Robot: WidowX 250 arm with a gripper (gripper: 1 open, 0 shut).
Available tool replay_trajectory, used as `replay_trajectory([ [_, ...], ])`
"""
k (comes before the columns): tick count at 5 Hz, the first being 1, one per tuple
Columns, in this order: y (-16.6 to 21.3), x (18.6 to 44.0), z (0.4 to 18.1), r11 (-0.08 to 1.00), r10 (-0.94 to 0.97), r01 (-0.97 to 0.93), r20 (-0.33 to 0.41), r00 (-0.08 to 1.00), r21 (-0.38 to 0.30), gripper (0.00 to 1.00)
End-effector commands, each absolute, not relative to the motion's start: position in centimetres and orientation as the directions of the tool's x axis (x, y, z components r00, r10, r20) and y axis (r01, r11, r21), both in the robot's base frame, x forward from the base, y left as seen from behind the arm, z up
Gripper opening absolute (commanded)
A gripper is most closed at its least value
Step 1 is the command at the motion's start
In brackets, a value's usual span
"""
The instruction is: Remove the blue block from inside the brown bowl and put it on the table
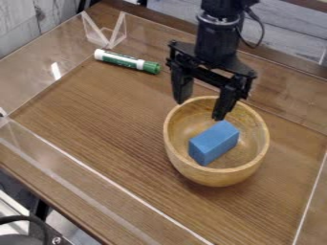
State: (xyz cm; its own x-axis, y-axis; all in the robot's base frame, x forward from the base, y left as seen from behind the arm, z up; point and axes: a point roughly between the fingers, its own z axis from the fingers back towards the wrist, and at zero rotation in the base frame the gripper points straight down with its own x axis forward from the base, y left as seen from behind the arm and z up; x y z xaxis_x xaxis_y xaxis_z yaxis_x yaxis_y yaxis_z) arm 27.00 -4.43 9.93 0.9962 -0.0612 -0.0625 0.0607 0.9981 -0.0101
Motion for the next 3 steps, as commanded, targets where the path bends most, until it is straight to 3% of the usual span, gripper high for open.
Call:
replay_trajectory([
  [1,-5.0,27.5,11.0,0.997,-0.071,0.071,0.005,0.997,-0.017,1.0],
  [3,-5.8,27.4,10.0,0.997,-0.079,0.079,0.008,0.997,-0.023,1.0],
])
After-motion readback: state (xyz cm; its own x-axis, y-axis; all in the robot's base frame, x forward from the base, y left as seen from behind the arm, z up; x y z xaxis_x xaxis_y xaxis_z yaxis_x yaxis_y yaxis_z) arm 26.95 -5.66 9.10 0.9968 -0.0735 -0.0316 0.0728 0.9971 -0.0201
